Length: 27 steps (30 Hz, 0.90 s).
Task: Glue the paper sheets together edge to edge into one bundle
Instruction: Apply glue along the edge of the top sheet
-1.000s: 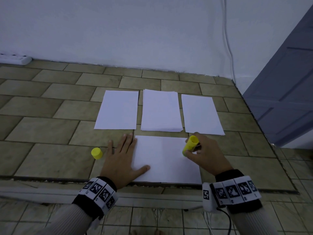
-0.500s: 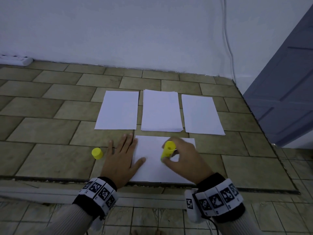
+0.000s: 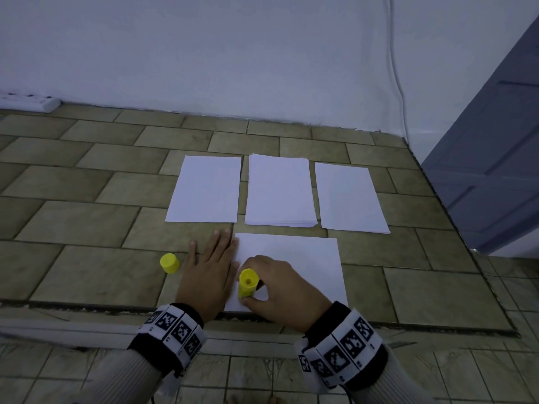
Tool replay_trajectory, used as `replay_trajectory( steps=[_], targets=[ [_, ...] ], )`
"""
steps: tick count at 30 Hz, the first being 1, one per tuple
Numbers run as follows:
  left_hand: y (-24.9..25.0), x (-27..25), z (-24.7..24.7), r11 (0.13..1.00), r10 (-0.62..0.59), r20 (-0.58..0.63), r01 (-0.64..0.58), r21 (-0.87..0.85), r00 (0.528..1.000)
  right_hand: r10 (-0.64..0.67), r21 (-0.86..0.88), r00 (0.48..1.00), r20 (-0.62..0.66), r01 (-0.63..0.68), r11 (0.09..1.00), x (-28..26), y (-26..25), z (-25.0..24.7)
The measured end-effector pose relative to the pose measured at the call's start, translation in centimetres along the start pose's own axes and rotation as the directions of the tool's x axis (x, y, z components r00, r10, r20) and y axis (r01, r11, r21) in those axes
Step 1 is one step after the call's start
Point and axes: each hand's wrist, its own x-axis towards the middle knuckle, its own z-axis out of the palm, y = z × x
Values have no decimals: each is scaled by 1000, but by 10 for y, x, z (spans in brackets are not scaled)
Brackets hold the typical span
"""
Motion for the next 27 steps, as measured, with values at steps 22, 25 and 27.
replay_trajectory(
  steps=[22, 25, 27],
  targets=[
    [0, 1, 9, 998, -56, -35, 56, 6, 998, 200, 25, 965, -167, -198, 980, -94, 62, -87],
    [-1, 2, 11, 998, -54, -62, 55, 5, 997, 233, 35, 959, -160, -230, 972, -94, 63, -90],
    [0, 3, 10, 999, -48, -71, 49, 19, 996, 224, 79, 960, -168, -213, 974, -87, 57, -89]
  ],
)
